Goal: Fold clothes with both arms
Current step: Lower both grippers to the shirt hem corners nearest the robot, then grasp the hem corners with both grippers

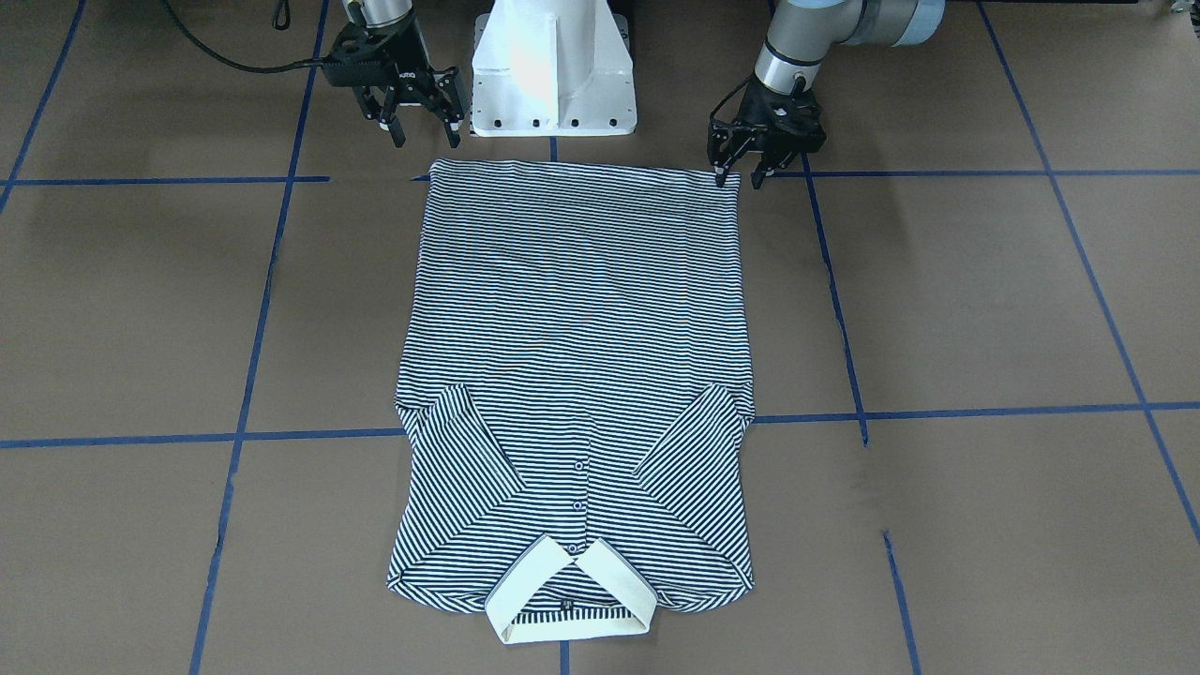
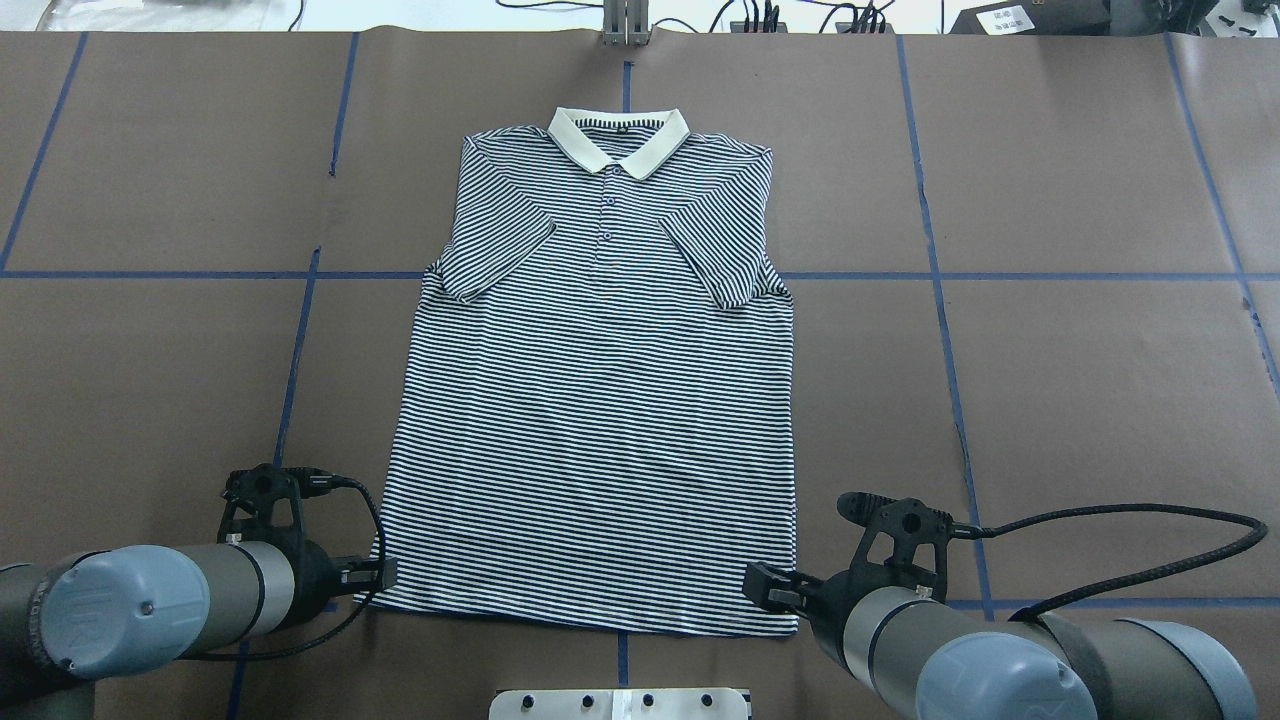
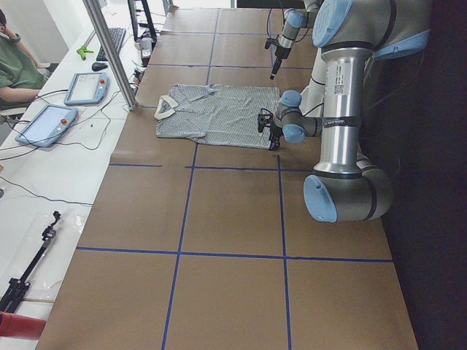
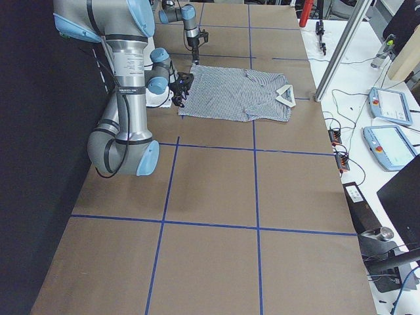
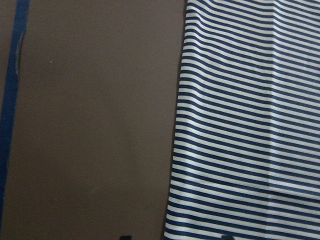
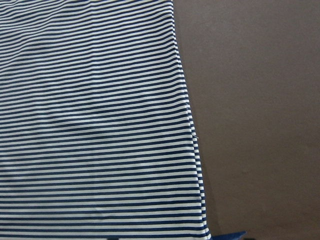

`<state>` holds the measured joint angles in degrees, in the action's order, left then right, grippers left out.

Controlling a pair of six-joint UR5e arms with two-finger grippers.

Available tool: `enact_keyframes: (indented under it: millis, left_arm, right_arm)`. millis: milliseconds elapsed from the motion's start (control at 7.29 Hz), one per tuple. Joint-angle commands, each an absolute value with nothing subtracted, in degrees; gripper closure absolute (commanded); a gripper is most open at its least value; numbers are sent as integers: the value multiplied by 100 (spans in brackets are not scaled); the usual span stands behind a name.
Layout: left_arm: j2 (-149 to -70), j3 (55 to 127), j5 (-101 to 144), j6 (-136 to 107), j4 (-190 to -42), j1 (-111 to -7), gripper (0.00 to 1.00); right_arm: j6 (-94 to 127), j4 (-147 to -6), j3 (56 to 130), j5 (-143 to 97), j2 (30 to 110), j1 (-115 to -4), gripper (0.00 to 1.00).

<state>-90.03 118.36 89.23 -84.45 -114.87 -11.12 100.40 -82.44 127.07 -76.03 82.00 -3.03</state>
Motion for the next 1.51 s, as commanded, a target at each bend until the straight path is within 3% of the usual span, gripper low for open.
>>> enact_keyframes:
  millis: [0,411,549,686,823,1097,1371]
  left_arm:
    - [-9000,11821,8921,-8455,-11487,-1064,48]
    - [-9035,11733,8930,-8455,-11487,-1011,49]
    - [-9035,11725,8930,-8455,-11487,-976,53]
    - [-9035,11733,8930,-8455,-11487,-976,70]
    - [-9035,11742,8930,-8455,-11487,-984,95]
    - [-9035,11768,8921,-8455,-11487,-976,100]
    - [-9061,11804,8921,-8455,-11487,-976,100]
  right_arm:
    - [10046,-8244,12709,-7603,8200,-299,12]
    - [10037,-8244,12691,-7603,8200,-299,12]
    - [10046,-8244,12691,-7603,8200,-308,12]
    - [10046,-8244,12691,-7603,8200,-299,12]
    - [10046,-8244,12691,-7603,8209,-299,12]
    - [10055,-8244,12648,-7594,8209,-264,13]
    - [10413,-8244,12193,-7541,8078,-106,31]
